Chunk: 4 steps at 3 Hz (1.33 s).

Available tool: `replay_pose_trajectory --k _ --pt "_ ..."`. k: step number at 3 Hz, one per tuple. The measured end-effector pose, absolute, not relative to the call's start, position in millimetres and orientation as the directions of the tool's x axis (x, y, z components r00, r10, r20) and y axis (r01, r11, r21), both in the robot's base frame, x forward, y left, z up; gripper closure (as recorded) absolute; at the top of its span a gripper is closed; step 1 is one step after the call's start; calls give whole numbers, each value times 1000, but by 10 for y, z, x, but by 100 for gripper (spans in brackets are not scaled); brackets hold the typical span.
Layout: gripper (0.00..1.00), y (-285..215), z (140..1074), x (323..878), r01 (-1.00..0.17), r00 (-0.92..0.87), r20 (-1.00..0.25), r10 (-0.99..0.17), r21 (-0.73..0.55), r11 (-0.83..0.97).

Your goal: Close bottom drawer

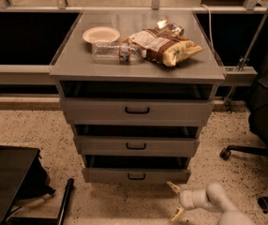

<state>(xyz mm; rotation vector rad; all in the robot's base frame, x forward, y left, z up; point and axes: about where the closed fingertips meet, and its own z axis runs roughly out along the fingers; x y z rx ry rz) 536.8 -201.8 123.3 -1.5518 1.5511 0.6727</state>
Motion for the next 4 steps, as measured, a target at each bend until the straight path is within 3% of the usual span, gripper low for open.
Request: replay_pose_trajectory --k 3,4 --pt "0 -1767 1470 6191 -964 132 -802 -583 -240 112" --pt "0 -1767 1470 6191 -964 132 -802 -583 -240 112"
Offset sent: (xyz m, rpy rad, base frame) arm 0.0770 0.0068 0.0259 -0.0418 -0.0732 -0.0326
